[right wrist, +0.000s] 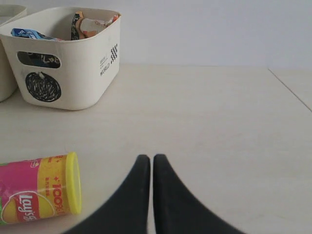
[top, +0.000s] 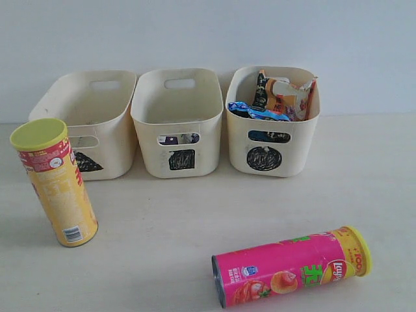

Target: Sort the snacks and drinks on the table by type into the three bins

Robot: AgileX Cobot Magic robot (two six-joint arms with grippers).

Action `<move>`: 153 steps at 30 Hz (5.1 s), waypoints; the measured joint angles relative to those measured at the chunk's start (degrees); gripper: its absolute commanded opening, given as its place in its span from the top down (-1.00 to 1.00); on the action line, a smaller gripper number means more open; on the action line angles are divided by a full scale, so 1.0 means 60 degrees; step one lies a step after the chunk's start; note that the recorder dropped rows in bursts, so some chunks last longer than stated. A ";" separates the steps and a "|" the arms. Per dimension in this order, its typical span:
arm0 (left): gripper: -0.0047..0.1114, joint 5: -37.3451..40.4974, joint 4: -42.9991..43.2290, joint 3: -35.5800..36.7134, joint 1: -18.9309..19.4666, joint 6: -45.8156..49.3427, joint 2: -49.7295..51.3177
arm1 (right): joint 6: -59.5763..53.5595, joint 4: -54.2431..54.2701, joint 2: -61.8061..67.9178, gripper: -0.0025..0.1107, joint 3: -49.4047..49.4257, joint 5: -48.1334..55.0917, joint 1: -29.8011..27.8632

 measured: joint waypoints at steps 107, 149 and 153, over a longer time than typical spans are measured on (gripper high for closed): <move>-0.77 -1.0348 0.4997 -0.1312 0.0000 -0.3084 1.1077 | 0.0000 0.0030 -0.0007 0.96 0.0000 0.0313 0.0000; -0.48 -1.2444 0.3940 -0.3891 0.0000 -0.1693 1.7237 | 0.0000 0.0030 -0.0007 0.96 0.0000 0.0313 0.0000; 0.27 -1.2471 0.3940 -0.4014 0.0000 -0.1676 1.7355 | 0.0000 0.0030 -0.0007 0.96 0.0000 0.0313 0.0000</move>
